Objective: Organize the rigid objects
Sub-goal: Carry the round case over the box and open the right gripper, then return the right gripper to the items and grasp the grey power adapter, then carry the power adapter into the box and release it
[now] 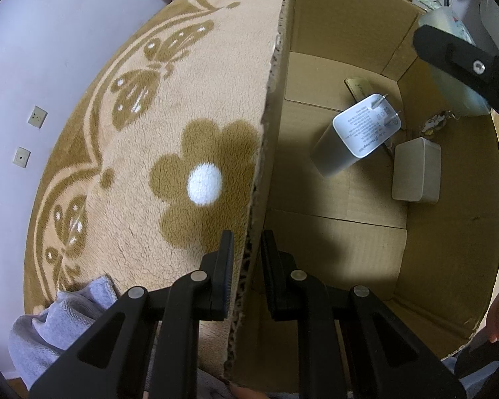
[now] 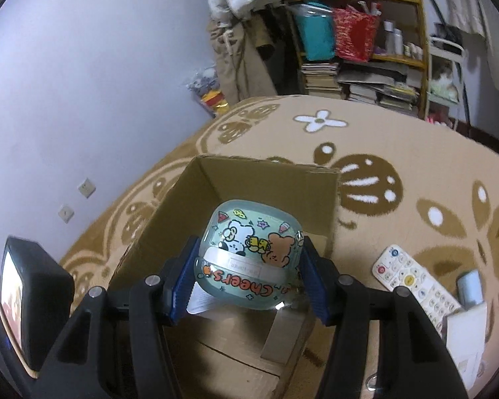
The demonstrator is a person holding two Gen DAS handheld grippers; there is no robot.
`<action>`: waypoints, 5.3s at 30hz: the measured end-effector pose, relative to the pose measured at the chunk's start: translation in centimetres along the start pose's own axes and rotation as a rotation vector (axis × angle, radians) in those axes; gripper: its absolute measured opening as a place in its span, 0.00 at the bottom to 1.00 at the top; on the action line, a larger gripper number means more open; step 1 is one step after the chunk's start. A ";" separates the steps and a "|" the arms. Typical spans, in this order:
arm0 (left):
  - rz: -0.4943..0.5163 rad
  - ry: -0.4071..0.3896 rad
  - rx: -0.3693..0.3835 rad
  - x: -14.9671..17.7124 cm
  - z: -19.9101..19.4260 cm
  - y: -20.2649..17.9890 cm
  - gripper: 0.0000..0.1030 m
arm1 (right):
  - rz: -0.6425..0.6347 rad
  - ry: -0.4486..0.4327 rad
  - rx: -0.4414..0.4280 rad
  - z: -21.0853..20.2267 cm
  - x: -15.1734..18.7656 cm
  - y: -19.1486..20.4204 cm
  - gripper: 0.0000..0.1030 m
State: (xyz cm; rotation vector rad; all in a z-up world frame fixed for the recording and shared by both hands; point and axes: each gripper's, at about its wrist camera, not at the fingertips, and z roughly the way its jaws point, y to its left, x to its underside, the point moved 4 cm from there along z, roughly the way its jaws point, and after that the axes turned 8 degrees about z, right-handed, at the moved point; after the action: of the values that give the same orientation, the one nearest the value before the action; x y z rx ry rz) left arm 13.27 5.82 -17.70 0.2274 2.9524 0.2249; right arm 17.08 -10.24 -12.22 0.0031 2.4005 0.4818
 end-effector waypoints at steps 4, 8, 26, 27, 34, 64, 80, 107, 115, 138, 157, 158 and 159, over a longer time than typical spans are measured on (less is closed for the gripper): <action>0.001 0.000 0.000 0.0 0.0 0.0 0.16 | -0.022 0.014 0.018 0.5 0.1 0.3 0.60; 0.000 0.000 0.001 0.0 0.0 0.0 0.16 | -0.028 0.025 0.027 0.8 0.1 0.3 0.60; -0.004 -0.007 0.008 0.0 -0.3 0.0 0.15 | -0.001 -0.069 0.081 -2.8 -1.1 -1.1 0.89; -0.003 -0.007 0.006 0.0 -0.3 0.1 0.15 | 0.006 -0.075 0.090 -3.3 -1.2 -1.6 0.89; -0.002 -0.007 0.004 0.0 -0.3 0.0 0.15 | 0.045 -0.092 0.170 -5.9 -1.0 -5.9 0.89; 0.002 -0.008 -0.001 0.0 -0.3 -0.1 0.16 | 0.183 0.094 0.400 -4.7 5.1 -18.1 0.81; 0.001 -0.008 0.001 0.1 -0.3 -0.1 0.16 | 0.101 0.129 0.568 -3.3 6.7 -19.3 0.68; 0.000 -0.007 0.002 0.1 -0.3 -0.1 0.16 | 0.261 -0.050 0.357 -6.9 3.4 -18.1 0.17; 0.000 -0.007 0.002 0.1 -0.3 -0.1 0.16 | 0.237 -0.040 0.347 -6.7 3.2 -17.5 0.15; 0.007 -0.002 -0.008 -0.1 -0.1 -0.1 0.16 | 0.089 -0.168 0.085 -10.4 -1.9 -5.5 0.15; 0.015 0.000 -0.019 0.0 0.0 0.0 0.16 | 0.085 -0.024 0.010 -4.4 -0.9 -0.3 0.15; 0.015 0.000 -0.018 0.0 0.0 0.0 0.16 | 0.087 -0.014 0.008 -4.1 -0.8 -0.3 0.15; 0.014 0.000 -0.017 0.0 0.0 0.0 0.16 | 0.088 -0.004 0.011 -3.7 -0.7 -0.3 0.15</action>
State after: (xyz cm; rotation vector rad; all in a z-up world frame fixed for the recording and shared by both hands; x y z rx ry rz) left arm 13.29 5.86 -17.72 0.2459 2.9486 0.2512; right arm 15.29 -11.83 -9.31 0.1145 2.4065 0.5081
